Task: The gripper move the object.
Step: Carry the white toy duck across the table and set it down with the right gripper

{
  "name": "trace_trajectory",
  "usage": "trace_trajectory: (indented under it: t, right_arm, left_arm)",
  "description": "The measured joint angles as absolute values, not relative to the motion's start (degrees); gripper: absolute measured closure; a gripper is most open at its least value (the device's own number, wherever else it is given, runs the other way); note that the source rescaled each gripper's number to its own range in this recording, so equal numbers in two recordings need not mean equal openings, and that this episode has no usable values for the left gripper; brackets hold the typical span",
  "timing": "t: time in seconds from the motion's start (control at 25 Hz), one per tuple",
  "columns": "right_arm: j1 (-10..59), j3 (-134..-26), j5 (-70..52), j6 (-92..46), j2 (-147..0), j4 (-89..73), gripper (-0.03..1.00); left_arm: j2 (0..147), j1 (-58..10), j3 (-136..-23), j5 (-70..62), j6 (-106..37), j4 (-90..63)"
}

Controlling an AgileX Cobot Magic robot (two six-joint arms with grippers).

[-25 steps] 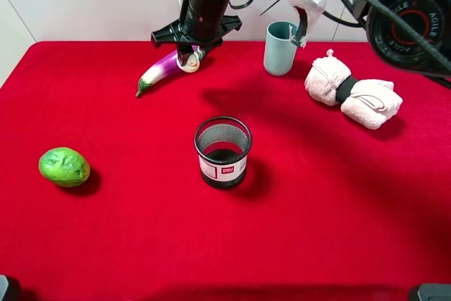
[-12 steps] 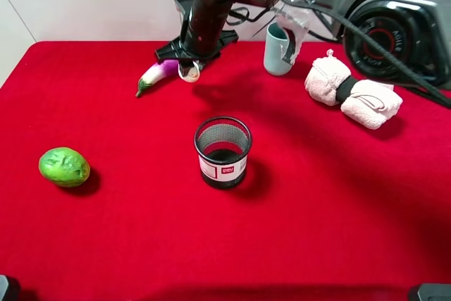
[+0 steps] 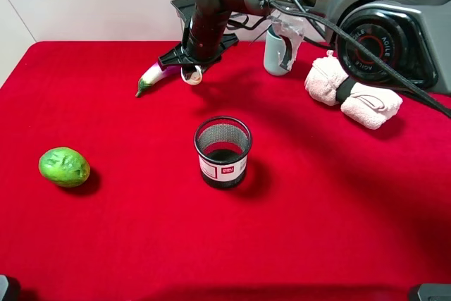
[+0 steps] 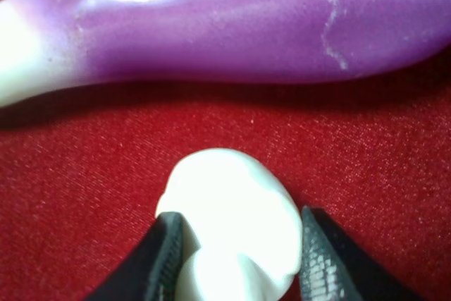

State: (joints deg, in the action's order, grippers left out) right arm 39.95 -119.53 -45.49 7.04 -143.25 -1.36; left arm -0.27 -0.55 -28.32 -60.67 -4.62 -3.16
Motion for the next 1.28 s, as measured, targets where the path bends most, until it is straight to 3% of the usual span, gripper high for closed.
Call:
trace_trajectory:
  t: [0.28, 0.32, 0.4, 0.56, 0.64, 0.84, 1.28]
  right_arm:
    - [39.95, -119.53, -45.49, 7.04, -143.25, -1.36, 0.96]
    - [39.95, -119.53, -45.49, 7.04, -143.25, -1.36, 0.92]
    - [39.95, -119.53, -45.49, 7.00, -143.25, -1.36, 0.74]
    - [39.95, -119.53, -44.89, 5.66, -143.25, -1.36, 0.20]
    - [39.95, -119.53, -44.69, 5.28, -143.25, -1.34, 0.05]
    - [39.95, -119.53, -44.69, 5.24, -143.25, -1.21, -0.03]
    - [39.95, -123.00, -50.20, 5.24, -143.01, -1.21, -0.03]
  left_arm:
    - [-0.27, -0.55, -28.32, -60.67, -4.62, -3.16]
    - [-0.27, -0.55, -28.32, -60.67, -4.62, -3.16]
    - [-0.27, -0.55, -28.32, -60.67, -4.62, -3.16]
    - [-0.27, -0.55, -28.32, -60.67, -4.62, -3.16]
    - [-0.27, -0.55, -28.32, -60.67, -4.62, -3.16]
    - [-0.27, -0.55, -28.32, -60.67, -4.62, -3.16]
    - [-0.27, -0.55, -28.32, -60.67, -4.62, -3.16]
